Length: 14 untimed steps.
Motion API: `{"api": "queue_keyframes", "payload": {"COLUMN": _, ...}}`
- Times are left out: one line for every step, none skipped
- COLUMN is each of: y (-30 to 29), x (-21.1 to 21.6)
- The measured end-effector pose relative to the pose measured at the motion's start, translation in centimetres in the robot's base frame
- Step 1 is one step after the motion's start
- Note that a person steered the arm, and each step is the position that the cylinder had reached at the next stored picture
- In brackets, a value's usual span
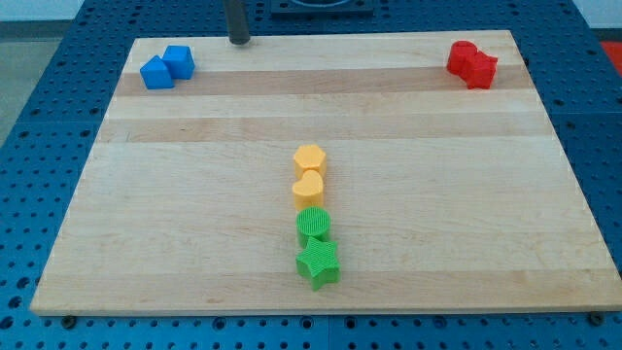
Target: Move blue triangle towards yellow heart
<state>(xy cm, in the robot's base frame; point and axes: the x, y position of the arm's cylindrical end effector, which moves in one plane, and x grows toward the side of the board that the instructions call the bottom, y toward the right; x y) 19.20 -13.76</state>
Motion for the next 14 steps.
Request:
{"api": "queue_keyframes", "payload": {"y": -1.8, "x": -0.1}}
{"api": "queue_keyframes", "payload": {"y": -5.6, "x": -0.1}}
{"api": "queue_keyframes", "payload": {"y": -10.3, "x": 0.0}}
{"api": "queue_keyframes", "payload": {"y": -15.4, "x": 0.0}}
{"api": "queue_keyframes", "payload": {"y": -16.7, "x": 0.2}}
{"api": "queue_keyframes", "payload": {"y": -16.3, "x": 0.4}}
{"api": "queue_keyframes", "payload": {"y": -13.0, "x": 2.7}}
{"api": "queue_keyframes", "payload": {"y": -10.9, "x": 6.7}}
{"api": "queue_keyframes", "payload": {"y": -9.4, "x": 10.7}}
{"api": "queue_keyframes", "payload": {"y": -6.8, "x": 15.1}}
{"api": "queue_keyframes", "payload": {"y": -3.9, "x": 19.0}}
{"api": "queue_keyframes", "payload": {"y": -2.4, "x": 21.4}}
{"api": "queue_keyframes", "payload": {"y": -2.5, "x": 21.5}}
{"api": "queue_keyframes", "payload": {"y": -4.4, "x": 20.0}}
